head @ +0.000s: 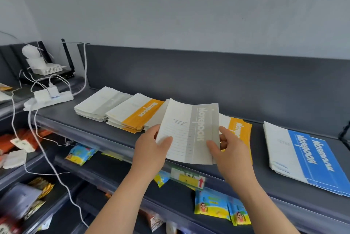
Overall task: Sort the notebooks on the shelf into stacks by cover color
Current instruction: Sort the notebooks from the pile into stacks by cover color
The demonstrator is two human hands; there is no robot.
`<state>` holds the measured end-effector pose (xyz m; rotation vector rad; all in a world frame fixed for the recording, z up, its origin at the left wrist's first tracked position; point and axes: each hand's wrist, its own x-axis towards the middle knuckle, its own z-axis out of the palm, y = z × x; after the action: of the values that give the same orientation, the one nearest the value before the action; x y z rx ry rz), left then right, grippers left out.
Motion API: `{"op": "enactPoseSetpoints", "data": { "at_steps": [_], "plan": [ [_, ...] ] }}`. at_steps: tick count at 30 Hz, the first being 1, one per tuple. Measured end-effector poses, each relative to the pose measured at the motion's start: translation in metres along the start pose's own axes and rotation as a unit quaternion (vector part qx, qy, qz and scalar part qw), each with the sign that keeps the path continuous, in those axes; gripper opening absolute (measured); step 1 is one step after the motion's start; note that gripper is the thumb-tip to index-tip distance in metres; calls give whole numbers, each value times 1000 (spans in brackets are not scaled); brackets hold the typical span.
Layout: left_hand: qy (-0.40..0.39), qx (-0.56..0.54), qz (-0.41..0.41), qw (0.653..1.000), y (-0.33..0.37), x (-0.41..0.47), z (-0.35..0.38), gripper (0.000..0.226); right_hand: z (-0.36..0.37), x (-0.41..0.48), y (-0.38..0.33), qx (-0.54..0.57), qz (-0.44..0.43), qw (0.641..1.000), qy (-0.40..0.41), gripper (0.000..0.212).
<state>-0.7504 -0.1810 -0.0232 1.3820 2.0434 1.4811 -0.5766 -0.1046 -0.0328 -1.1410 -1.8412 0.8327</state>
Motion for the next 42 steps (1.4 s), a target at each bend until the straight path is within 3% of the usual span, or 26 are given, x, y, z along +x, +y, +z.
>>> {"op": "enactPoseSetpoints", "data": {
  "at_steps": [8,14,21,30,37,42],
  "plan": [
    [23,-6,-26,999,-47,54,-40,24,71,48,-24,-8,-11,1000,-25,44],
    [52,31,-25,998,-74,102,-68,18,120,95,-38,-2,-41,998,-46,33],
    [68,33,-39,996,-117,153,-109,30,187,135,-61,-22,-39,997,-61,28],
    [47,52,-18,997,-178,226,-179,19,290,171,-102,-35,-15,998,-44,33],
    [10,95,-24,995,-218,266,-218,31,350,185,-122,-148,14,988,-29,29],
    [-12,151,-10,988,-240,280,-228,21,371,184,-132,-298,9,953,-53,31]
  ]
}}
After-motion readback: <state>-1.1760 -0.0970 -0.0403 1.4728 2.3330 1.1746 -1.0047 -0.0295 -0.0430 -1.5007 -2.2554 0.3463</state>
